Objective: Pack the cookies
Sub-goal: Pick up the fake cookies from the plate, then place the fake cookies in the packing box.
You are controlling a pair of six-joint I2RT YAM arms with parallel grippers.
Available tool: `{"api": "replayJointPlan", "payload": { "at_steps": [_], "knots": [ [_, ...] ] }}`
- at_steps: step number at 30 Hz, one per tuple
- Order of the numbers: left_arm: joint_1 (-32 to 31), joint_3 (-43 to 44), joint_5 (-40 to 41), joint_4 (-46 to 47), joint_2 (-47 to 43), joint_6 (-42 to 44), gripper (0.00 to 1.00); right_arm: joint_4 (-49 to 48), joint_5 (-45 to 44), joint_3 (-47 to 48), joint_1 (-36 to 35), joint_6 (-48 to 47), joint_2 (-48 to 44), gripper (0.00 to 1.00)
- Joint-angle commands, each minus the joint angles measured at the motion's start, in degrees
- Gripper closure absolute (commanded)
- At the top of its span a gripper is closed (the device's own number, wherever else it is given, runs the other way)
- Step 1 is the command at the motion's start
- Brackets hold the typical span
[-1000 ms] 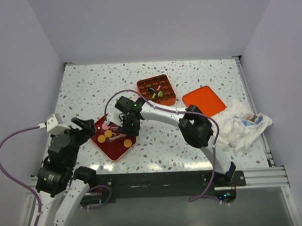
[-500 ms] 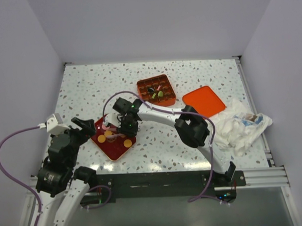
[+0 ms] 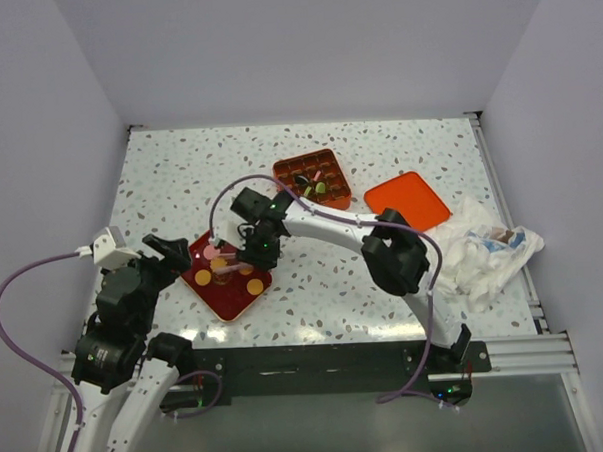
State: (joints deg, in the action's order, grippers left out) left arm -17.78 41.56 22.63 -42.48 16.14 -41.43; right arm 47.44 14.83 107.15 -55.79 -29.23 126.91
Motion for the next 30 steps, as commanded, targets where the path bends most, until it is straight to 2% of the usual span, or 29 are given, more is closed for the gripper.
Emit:
{"api": "replayJointPlan", "payload": {
  "at_steps": [1,8,12,18,23,30],
  "knots": [
    [-0.2,0.4,0.6,2.8,0.6,-0.1,0.11,1.6,4.6,-0.3,5.1,-1.9,-9.6,0.90],
    [-0.2,-1.1,-0.2,4.5,0.9,0.3,0.11,5.0,3.7,-0.5,15.7,-3.5,-14.3,0.92],
    [-0.2,-2.0,-0.9,5.6,1.3,0.6,0.11,6.2,2.5,2.8,25.2,-2.8,-12.2,0.92],
    [-0.2,-2.7,-1.5,6.3,1.5,0.6,0.11,8.0,-0.9,9.3,33.6,-2.8,-6.5,0.91],
    [-0.2,-2.6,-1.7,6.1,1.3,0.4,0.11,9.0,-2.2,14.5,36.1,-3.4,-1.8,0.90],
    [-0.1,-2.6,-1.5,5.6,0.6,-0.1,0.11,10.2,-1.8,16.8,36.6,-3.5,1.5,0.89]
  ]
}}
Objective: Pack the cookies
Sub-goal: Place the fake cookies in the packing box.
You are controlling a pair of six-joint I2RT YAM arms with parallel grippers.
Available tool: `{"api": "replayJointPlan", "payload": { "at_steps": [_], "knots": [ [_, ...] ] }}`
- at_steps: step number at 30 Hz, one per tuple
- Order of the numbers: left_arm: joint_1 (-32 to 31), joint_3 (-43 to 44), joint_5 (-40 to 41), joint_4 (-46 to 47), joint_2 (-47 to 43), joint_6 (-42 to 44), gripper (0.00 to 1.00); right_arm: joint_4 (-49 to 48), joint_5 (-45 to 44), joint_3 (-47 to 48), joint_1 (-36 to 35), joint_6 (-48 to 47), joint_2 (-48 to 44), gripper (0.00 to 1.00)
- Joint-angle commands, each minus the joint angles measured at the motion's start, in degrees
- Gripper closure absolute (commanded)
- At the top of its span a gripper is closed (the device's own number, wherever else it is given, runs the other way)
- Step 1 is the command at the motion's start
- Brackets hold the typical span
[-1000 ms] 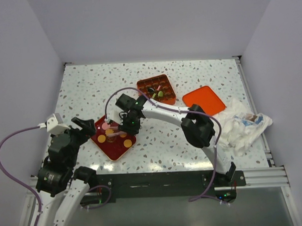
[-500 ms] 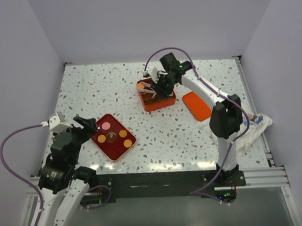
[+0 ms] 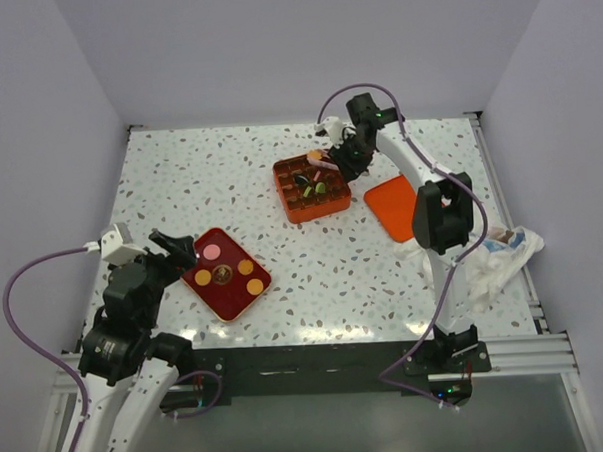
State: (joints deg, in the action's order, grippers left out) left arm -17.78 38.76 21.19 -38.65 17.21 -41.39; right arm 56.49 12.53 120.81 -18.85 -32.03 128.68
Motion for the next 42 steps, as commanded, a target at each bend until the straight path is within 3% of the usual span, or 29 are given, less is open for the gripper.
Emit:
{"api": "replayJointPlan", "payload": {
  "at_steps": [1,35,42],
  "knots": [
    [-0.2,0.2,0.0,1.7,-0.4,-0.4,0.11,1.1,0.6,3.2,-0.3,-0.6,-0.2,0.89],
    [-0.2,-0.3,-0.6,3.2,1.1,-0.3,0.11,2.9,0.2,6.3,-0.3,0.0,3.9,0.59],
    [-0.2,0.0,-0.6,3.6,1.4,0.0,0.11,2.8,0.0,6.9,-0.4,0.1,4.0,0.57]
  ]
}}
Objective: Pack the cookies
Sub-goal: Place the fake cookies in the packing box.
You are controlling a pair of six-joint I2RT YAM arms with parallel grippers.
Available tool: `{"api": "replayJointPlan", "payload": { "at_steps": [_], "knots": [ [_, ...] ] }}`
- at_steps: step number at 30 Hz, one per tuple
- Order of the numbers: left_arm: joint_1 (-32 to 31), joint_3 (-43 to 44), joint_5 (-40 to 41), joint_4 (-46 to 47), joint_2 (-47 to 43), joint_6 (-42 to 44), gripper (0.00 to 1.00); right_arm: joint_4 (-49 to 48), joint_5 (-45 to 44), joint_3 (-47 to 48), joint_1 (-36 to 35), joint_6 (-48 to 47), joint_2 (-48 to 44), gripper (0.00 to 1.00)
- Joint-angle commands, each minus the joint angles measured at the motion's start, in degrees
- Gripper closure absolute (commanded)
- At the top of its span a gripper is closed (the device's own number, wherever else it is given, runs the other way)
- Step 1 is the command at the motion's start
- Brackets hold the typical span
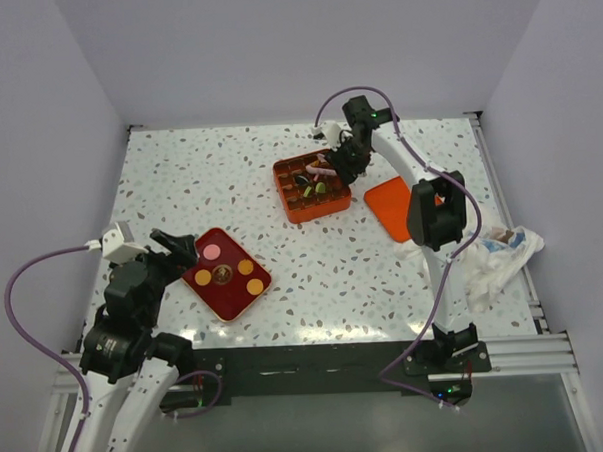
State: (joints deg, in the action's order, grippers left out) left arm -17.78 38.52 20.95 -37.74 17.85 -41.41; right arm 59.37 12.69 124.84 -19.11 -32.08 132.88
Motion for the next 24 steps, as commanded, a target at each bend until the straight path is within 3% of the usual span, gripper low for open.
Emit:
{"api": "replayJointPlan", "payload": {
  "at_steps": [1,14,24],
  "knots": [
    [-0.2,0.2,-0.4,2.7,1.0,0.0,0.11,0.0,-0.1,3.0,0.0,0.2,-0.2,0.57],
    [-0.2,0.3,-0.4,2.8,1.3,0.1,0.11,-0.5,0.6,5.2,0.0,1.1,-1.4,0.62],
    [-0.2,0.1,-0.1,2.4,0.8,-0.1,0.11,-0.4,2.0,1.7,0.0,3.5,-3.0,0.60]
  ]
}}
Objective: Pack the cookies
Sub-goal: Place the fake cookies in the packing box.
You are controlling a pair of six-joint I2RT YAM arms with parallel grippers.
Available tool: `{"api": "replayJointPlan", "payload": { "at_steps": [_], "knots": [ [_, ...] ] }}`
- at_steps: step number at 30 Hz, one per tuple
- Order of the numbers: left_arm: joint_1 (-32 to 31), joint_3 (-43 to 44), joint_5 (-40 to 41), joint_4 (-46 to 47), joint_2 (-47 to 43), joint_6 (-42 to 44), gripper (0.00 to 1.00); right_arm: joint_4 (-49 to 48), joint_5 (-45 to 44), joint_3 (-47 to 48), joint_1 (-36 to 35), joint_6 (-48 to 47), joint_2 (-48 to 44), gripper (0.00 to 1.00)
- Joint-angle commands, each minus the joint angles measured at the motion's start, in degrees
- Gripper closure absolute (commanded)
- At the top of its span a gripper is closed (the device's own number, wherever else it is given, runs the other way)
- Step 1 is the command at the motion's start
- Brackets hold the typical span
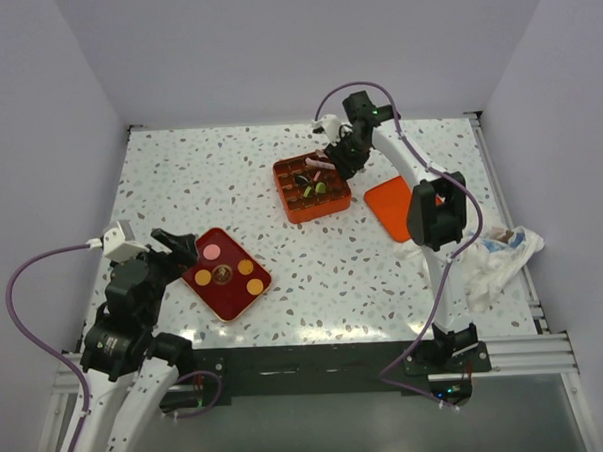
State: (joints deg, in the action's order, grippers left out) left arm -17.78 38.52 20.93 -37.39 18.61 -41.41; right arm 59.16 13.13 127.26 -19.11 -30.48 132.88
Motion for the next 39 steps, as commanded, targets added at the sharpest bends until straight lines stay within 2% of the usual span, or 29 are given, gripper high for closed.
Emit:
{"api": "replayJointPlan", "payload": {
  "at_steps": [1,14,24,39],
  "knots": [
    [-0.2,0.1,-0.1,2.2,0.0,-0.1,0.11,-0.3,1.4,-0.9,0.0,2.4,-3.1,0.60],
    [-0.2,0.2,-0.3,2.1,0.0,-0.3,0.11,-0.4,1.2,-2.1,0.0,4.1,-2.7,0.61],
    [-0.2,0.5,-0.4,2.1,0.3,-0.3,0.11,0.0,3.0,-0.4,0.0,4.3,-1.8,0.71],
    [-0.2,1.3,-0.5,2.3,1.1,0.0,0.12,1.1,5.1,3.5,0.0,0.8,-0.5,0.75]
  ]
}}
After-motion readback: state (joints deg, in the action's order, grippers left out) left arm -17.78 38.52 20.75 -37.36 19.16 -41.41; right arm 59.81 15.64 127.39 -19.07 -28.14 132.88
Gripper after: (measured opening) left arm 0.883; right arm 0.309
